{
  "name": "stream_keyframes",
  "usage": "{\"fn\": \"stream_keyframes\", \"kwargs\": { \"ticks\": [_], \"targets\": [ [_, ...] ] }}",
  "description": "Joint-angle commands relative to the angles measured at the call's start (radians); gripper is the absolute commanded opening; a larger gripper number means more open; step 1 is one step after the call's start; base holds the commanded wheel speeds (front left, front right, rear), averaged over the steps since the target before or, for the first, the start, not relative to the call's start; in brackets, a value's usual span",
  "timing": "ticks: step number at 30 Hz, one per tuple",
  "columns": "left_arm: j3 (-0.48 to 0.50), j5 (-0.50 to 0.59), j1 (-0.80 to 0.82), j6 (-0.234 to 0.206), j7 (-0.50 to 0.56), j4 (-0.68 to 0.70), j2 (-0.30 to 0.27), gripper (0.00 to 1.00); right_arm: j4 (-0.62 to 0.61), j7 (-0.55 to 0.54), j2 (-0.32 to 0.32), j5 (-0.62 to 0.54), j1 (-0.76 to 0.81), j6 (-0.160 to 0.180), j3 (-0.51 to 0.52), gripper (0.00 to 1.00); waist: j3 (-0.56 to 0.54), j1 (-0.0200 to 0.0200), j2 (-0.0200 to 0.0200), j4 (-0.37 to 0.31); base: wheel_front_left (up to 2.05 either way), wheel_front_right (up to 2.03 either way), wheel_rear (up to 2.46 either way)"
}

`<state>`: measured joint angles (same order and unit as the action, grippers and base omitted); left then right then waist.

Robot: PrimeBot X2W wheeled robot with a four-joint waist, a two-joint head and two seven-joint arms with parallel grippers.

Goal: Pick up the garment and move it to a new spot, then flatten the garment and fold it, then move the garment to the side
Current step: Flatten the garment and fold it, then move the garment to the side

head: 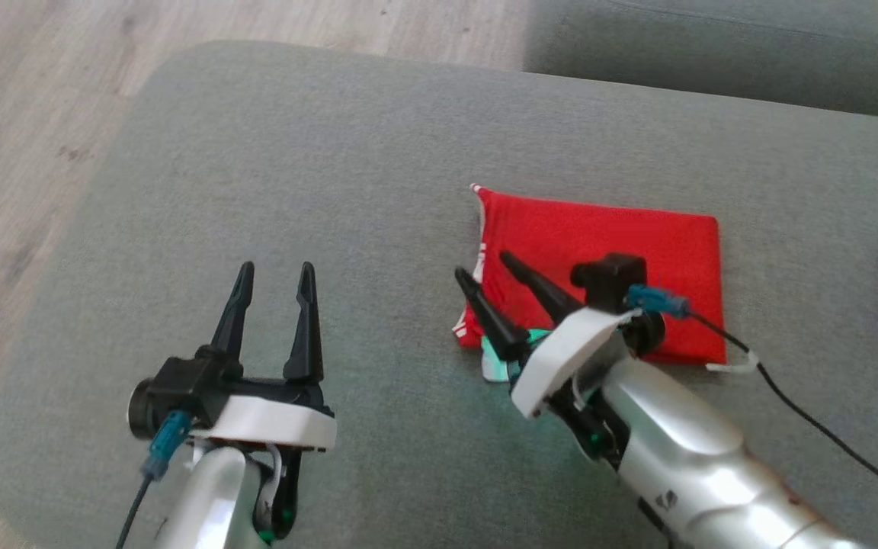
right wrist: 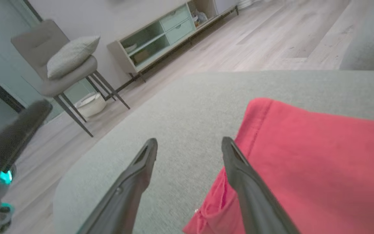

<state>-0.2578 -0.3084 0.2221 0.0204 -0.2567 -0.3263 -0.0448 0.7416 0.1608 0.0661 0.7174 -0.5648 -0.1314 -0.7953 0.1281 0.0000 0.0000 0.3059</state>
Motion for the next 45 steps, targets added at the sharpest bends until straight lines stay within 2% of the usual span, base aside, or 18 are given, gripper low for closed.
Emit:
{"fn": "stream_keyframes", "kwargs": {
  "ticks": [1,6,8,10,15,18,20,22,28,36,45],
  "targets": [
    [0.036,0.003,0.046,-0.002,-0.005,0.027,-0.005,1.0,-0.037,0.026,-0.016,0.016,-0.047,0.001,-0.007,1.0,-0.005,0.0,0.0,-0.015,0.0,0.0,0.0],
    [0.054,0.007,0.04,0.002,-0.005,0.037,-0.005,1.0,-0.023,0.091,-0.016,0.001,-0.09,0.001,0.056,1.0,-0.017,0.0,0.0,-0.066,0.0,0.0,0.0],
    [0.062,0.009,0.035,0.003,-0.005,0.045,-0.005,1.0,-0.001,0.099,-0.016,-0.069,-0.102,0.001,0.129,1.0,-0.02,0.0,0.0,-0.091,0.0,0.0,0.0],
    [0.073,0.009,0.03,0.003,-0.005,0.052,-0.005,1.0,-0.029,0.1,-0.016,-0.178,-0.091,0.001,0.261,1.0,-0.023,0.0,0.0,-0.117,0.0,0.0,0.0],
    [0.088,0.005,0.015,0.002,-0.005,0.064,-0.005,1.0,-0.21,0.101,-0.013,-0.474,0.078,0.001,0.564,1.0,-0.032,0.0,0.0,-0.174,0.0,0.0,0.0],
    [0.095,0.005,0.002,0.002,-0.005,0.063,-0.005,1.0,-0.336,0.101,-0.014,-0.591,0.201,0.001,0.674,1.0,-0.037,0.0,0.0,-0.202,0.0,0.0,0.0],
    [0.099,0.006,-0.008,0.005,-0.005,0.061,-0.005,1.0,-0.406,0.101,-0.015,-0.628,0.275,0.001,0.72,1.0,-0.038,0.0,0.0,-0.218,0.0,0.0,0.0],
    [0.109,0.008,-0.025,0.008,-0.005,0.058,-0.005,1.0,-0.486,0.101,-0.015,-0.645,0.363,0.001,0.751,1.0,-0.038,0.0,0.0,-0.241,0.0,0.0,0.0],
    [0.123,0.012,-0.047,0.009,-0.005,0.059,-0.005,1.0,-0.555,0.101,-0.016,-0.634,0.452,0.001,0.771,1.0,-0.027,0.0,0.0,-0.268,0.0,0.0,0.0],
    [0.126,0.017,-0.041,0.015,-0.005,0.053,-0.005,1.0,-0.552,0.101,-0.016,-0.631,0.458,0.001,0.762,1.0,-0.022,0.0,0.0,-0.273,0.0,0.0,0.0],
    [0.108,0.017,-0.032,0.02,-0.005,0.048,-0.005,1.0,-0.513,0.101,-0.016,-0.644,0.445,0.001,0.764,1.0,-0.012,0.0,0.0,-0.248,0.0,0.0,0.0]
  ]
}}
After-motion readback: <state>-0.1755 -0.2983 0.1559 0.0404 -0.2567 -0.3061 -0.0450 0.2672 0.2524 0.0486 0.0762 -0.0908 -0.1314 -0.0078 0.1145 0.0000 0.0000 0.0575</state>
